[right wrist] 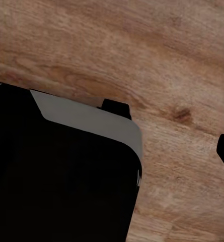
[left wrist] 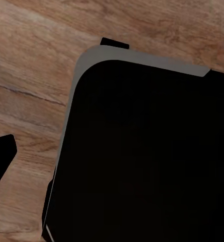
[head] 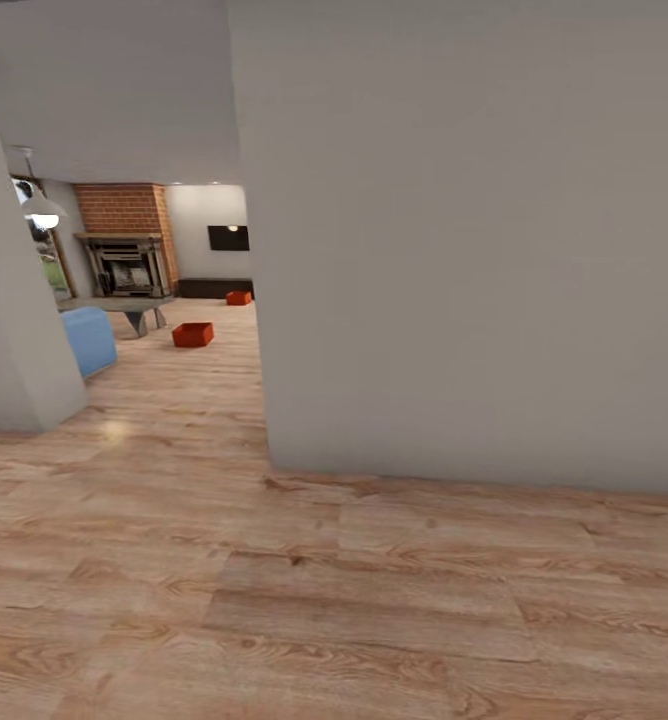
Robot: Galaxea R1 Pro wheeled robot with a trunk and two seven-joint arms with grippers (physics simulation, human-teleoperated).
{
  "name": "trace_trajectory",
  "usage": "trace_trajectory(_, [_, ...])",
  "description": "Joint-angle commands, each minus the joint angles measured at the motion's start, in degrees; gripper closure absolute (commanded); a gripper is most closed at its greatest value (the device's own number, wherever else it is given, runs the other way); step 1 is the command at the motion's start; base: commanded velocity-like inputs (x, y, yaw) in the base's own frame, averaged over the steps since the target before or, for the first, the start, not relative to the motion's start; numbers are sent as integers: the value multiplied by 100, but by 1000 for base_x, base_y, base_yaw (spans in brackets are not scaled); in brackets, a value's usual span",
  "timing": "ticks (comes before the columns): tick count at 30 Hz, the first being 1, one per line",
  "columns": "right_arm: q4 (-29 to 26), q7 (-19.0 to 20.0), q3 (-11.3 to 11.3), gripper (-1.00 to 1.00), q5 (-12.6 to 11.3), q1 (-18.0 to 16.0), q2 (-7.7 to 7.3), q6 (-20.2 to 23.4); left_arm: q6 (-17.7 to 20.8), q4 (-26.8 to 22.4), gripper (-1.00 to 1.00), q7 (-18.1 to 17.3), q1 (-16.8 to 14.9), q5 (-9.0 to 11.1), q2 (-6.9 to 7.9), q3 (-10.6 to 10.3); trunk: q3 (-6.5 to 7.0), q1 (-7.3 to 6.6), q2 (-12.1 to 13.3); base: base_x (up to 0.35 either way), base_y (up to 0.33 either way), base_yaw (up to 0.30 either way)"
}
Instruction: Move the two storage containers from the living room to the garage. In the garage, place one container on the floor and stack the other container on top of it (either order is fine).
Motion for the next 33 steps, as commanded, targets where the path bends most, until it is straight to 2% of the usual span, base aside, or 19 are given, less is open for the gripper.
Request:
trace_trajectory(1, [18, -26, 19, -100, 14, -7, 1, -27, -7, -6, -100, -2, 2, 24, 0, 2, -5, 3, -2, 323, 0, 197])
trace_trajectory(33, [18, -36, -14, -100, -6, -7, -3, -30, -32, -6, -100, -2, 0, 24, 0, 2, -5, 3, -2, 323, 0, 272])
